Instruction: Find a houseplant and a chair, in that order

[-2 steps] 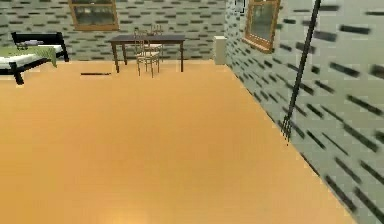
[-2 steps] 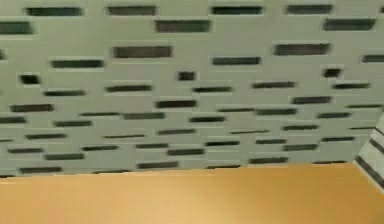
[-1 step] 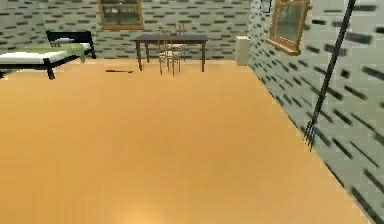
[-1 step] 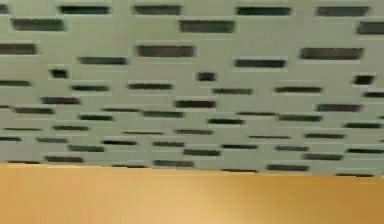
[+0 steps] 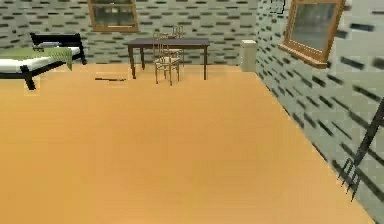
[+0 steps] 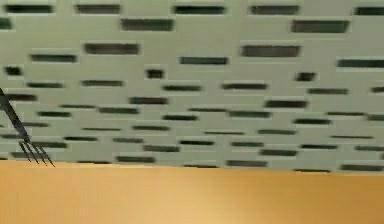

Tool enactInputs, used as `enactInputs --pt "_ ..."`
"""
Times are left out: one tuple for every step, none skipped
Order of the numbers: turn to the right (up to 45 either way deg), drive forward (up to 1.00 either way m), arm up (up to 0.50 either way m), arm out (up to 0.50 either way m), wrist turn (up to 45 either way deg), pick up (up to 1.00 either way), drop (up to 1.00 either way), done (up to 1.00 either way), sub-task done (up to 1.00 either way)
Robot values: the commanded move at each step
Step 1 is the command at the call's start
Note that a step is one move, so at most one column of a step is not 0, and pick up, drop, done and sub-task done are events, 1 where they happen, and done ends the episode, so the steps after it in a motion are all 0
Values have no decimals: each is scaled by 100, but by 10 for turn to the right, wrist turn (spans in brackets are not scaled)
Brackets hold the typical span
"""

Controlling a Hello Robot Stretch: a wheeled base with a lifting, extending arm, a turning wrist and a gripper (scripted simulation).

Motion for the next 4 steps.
enactInputs --pt "-390 0 0 0 0 0 0 0 0" --pt "-30 0 0 0 0 0 0 0 0" --pt "0 45 0 0 0 0 0 0 0" --pt "-150 0 0 0 0 0 0 0 0"
